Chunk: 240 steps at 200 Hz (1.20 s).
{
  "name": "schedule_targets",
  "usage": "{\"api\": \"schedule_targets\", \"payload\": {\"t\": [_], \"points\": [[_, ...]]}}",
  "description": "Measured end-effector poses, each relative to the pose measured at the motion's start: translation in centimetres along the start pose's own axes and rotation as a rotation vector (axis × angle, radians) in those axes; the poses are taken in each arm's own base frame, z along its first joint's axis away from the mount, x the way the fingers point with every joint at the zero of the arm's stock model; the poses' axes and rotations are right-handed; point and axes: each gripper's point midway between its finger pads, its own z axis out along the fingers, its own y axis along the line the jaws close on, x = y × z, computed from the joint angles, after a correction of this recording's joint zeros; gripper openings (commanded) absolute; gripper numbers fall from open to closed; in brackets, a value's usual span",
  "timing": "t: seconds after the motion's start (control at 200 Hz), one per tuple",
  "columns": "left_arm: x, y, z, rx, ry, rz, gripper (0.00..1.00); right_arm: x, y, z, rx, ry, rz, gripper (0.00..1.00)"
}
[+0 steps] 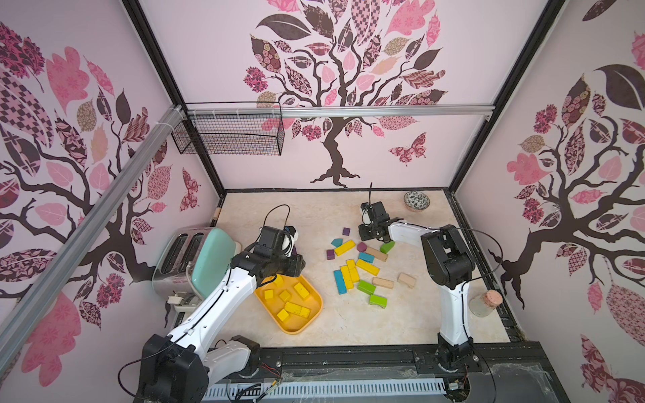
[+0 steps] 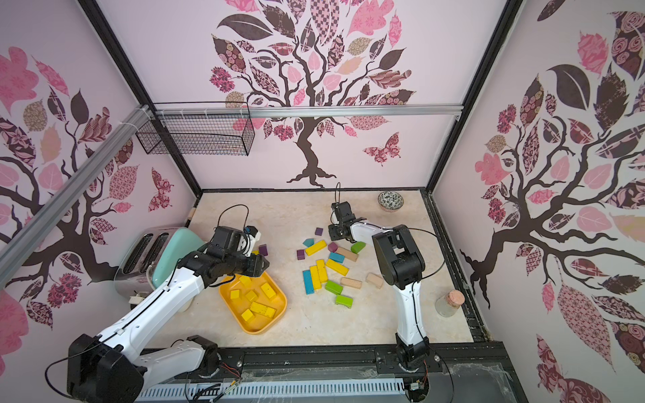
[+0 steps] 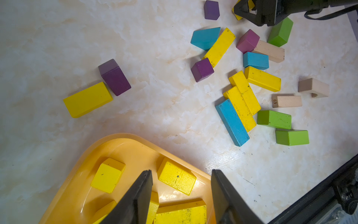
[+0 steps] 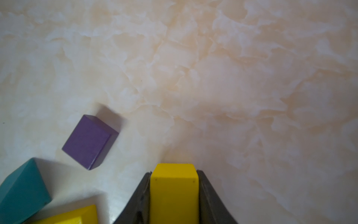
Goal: Pick out the yellow building blocks
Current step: Pick up the building block from the center of the board, then place the building block in the storage box.
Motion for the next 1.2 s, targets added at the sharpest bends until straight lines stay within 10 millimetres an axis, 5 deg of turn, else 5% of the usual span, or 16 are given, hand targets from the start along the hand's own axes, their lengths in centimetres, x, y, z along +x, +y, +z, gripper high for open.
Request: {"api": "schedule_targets", "payload": {"t": [0.205,0.42,0.59,0.905,1.201], "points": [[0.0,0.0,0.0,0.001,0.0,0.0,0.55,-1.6,0.9,-4.9,-0.055,-0.087,0.015,0.33],[0.0,0.0,0.0,-0.002,-0.001,0.0,0.55,-2.3,4.3,-10.9,-0.277,-0.222,0.096,0.35],[-0.4,-0.6,-0.7,0.026,-0.029,-0.013,0.55,0.6,8.5,-13.6,-0.435,-0.209,0.112,0.34],[-1.2,-3.1,-4.3,0.142,-0.167,-0.033,0.55,5.8,19.7,-21.2,-0.788,-0.2,0.006,0.34],[1.2,-2.8,-7.4,0.136,-0.304,-0.007,0.56,11.2,27.0,-23.6,-0.964,-0.129,-0.151,0.35]]}}
